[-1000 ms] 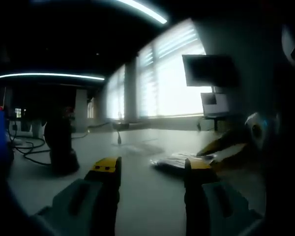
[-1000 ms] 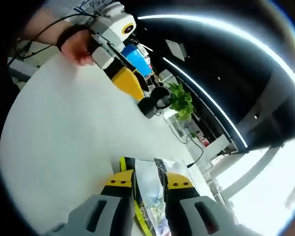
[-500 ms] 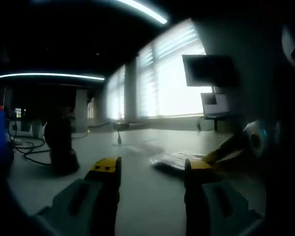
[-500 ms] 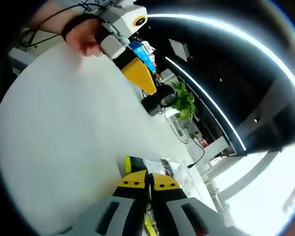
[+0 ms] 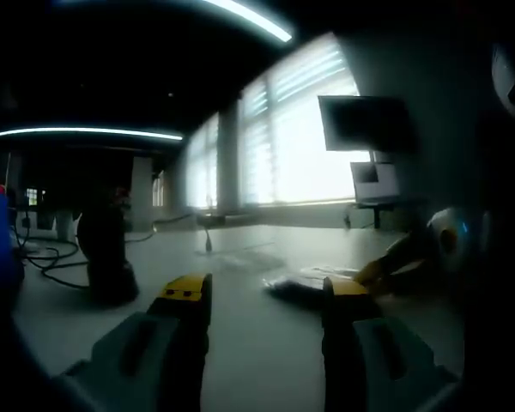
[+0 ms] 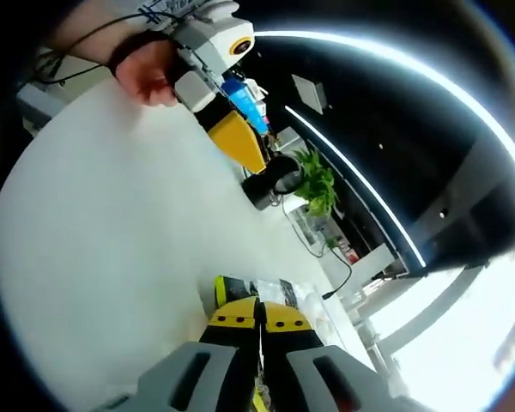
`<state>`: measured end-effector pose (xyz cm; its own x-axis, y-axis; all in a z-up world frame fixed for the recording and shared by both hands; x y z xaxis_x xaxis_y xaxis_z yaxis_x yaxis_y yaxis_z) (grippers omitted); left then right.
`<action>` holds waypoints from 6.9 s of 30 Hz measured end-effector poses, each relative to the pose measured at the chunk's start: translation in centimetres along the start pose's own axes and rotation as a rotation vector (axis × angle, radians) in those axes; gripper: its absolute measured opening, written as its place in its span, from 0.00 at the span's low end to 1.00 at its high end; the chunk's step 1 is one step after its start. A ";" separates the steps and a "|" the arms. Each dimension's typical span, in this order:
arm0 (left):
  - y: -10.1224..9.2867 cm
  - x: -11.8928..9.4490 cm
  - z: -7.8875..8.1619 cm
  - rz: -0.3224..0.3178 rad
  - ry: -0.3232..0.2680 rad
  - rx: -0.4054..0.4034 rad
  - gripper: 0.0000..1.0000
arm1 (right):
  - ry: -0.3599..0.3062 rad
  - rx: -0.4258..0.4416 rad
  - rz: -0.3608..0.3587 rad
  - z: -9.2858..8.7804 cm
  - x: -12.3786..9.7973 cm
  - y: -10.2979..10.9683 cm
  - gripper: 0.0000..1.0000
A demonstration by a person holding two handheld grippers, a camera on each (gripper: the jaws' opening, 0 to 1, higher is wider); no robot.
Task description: Clip sheet goods on table flip sheet goods clip sheet goods scan sheet goods put sheet goods back to table
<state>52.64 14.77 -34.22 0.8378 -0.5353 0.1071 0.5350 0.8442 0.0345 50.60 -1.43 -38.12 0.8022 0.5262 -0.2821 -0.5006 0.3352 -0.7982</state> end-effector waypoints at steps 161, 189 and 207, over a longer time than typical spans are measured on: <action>0.4 0.0 0.2 0.021 -0.009 -0.012 0.45 | -0.256 1.575 -0.754 -18.4 -12.3 -12.0 0.00; 0.2 -0.1 0.3 0.021 -0.014 -0.010 0.45 | -0.212 1.888 -0.844 -20.9 -12.9 -7.8 0.00; 0.2 -0.1 0.3 0.019 -0.009 -0.007 0.45 | -0.198 1.526 -0.743 -19.1 -13.8 -11.9 0.47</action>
<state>52.67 14.98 -33.96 0.8467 -0.5191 0.1163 0.5200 0.8538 0.0257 51.73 -27.58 -34.92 0.9983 -0.0344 0.0460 0.0061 0.8597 0.5108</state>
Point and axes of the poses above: the point that each gripper's makers call its tool centre point, and the gripper's own axes: x roughly forward along the fingers, y roughly to its left, z roughly out of its top, the point moved 4 cm from there along -x, roughly backward along the fingers, and after that the axes turned 9 degrees about z, right-handed, at the moved point
